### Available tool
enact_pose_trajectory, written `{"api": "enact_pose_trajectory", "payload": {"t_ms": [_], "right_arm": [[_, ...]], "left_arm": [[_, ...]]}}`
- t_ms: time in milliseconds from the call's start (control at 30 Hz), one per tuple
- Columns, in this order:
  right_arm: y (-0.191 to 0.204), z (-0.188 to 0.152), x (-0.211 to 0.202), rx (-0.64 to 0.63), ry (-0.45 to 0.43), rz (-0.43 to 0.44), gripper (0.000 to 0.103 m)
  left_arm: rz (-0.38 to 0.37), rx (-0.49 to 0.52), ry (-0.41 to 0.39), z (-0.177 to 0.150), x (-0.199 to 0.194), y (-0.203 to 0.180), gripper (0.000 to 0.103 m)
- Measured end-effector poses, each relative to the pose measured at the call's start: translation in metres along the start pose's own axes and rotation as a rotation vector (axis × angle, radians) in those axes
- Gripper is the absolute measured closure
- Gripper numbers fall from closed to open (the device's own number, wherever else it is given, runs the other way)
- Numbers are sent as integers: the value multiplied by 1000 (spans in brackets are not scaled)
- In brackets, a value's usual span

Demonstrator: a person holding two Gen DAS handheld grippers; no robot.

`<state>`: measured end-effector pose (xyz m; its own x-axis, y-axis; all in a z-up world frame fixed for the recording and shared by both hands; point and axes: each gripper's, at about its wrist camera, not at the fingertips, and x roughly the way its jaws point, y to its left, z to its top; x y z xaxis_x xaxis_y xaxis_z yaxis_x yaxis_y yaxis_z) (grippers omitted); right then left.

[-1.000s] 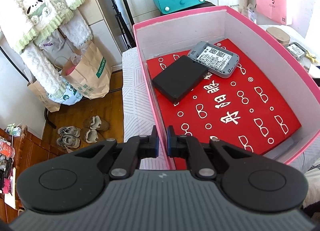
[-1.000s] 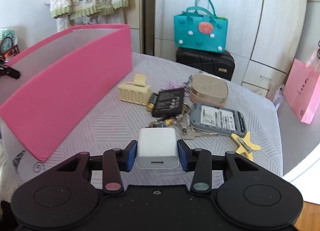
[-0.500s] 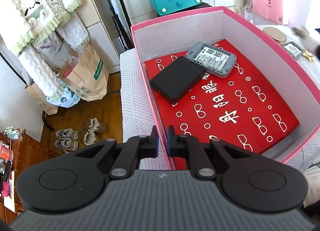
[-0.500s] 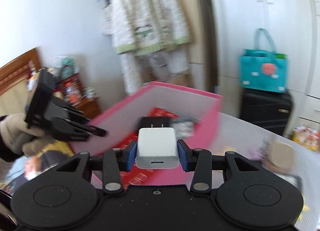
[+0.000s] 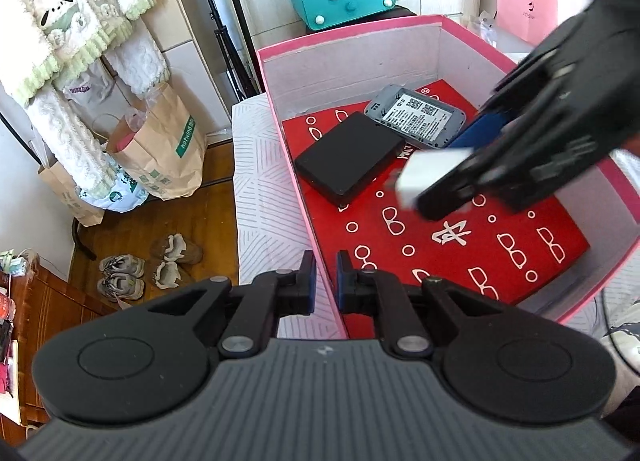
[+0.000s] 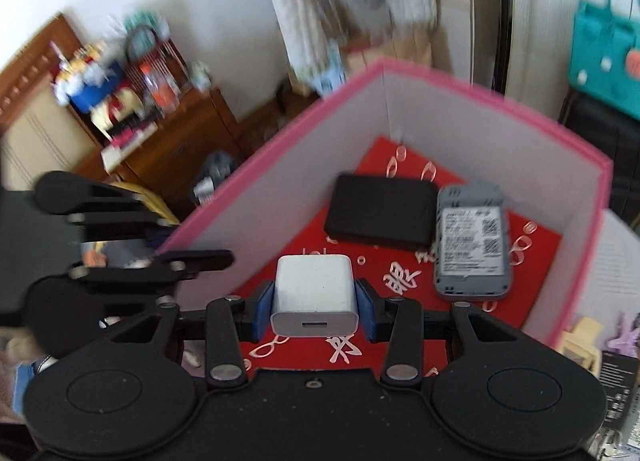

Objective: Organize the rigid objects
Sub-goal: 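Carry the white charger cube over the pink box with the right tool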

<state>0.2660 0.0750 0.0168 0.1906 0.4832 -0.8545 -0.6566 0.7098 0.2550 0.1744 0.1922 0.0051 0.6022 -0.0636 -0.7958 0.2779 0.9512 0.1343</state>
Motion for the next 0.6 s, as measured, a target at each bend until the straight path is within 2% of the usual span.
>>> {"api": "enact_pose_trajectory", "payload": {"t_ms": [100,200,467,600], "right_arm": [[5,5,25,-38,74,-62,55],[5,9,40,-29,124,-54,55],[0,24,55,26,136,-40,55],[-8,29,59,65,90,-63,55]], "left_arm": [[-2,10,3,0,0,0,94],[-7,9,2,0,-1,1,94],[-13,2,-2,0,-1,2,94],[-14,-3,-2,1,-1,2,94]]}}
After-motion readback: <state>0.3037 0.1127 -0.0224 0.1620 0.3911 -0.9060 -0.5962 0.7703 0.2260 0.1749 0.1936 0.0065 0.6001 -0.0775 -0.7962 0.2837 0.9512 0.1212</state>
